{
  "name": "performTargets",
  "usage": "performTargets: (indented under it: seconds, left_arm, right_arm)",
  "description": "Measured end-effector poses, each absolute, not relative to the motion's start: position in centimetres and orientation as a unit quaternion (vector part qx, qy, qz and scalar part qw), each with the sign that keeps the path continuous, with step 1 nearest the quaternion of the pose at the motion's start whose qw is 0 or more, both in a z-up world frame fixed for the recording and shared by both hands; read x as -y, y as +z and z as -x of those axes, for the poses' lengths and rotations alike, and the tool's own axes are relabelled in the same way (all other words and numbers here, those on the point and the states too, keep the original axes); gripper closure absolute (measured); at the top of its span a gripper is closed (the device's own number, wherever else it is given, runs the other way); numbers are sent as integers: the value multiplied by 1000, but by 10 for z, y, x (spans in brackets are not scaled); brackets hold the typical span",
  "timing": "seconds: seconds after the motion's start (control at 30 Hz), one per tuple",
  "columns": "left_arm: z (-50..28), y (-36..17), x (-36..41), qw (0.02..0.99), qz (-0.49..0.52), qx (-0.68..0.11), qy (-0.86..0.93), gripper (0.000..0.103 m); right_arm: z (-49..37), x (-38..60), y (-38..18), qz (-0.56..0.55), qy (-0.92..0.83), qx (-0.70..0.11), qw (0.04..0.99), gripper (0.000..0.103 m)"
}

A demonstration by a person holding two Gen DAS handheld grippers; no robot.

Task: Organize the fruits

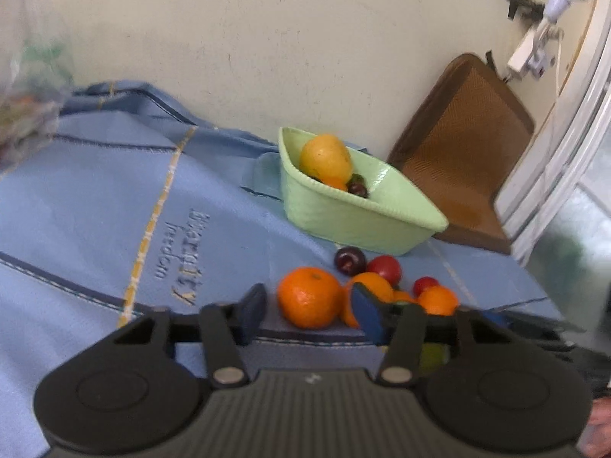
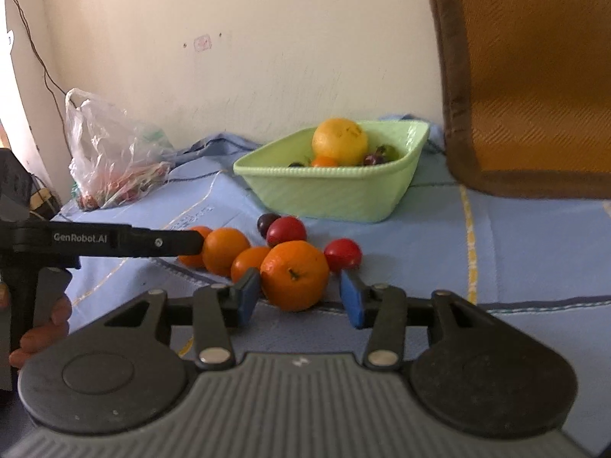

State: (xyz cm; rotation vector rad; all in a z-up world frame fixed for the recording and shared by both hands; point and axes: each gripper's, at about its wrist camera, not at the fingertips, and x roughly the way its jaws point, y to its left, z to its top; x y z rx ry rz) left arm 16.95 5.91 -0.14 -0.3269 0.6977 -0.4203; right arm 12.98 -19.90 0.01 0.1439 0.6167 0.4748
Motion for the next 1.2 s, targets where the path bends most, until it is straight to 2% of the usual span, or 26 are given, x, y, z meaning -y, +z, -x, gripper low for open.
performTargets:
  seconds: [0.27,0.47,0.77,1.03,1.2]
  left_arm:
    - [-159,0,-63,909,165,-334,-188,66]
    - [-116,1,-70,906,175,-330,-198,66]
    - [-55,7,-26,899,112,-320,-277,66]
    - [-42,0,-18,908,96,-314,-261,63]
    - [-33,3,-6,921,51,-297,-247,62]
  right_arm:
    - [-116,206,3,-75,216,-285,931,62]
    - [-75,211,3,-74,228,-279,930,62]
    - [-21,204,8,-50,262,-277,923,61]
    - [-4,201,0,-18,241,-265,933,61]
    - [-1,194,-3,-8,241,-274,931,60]
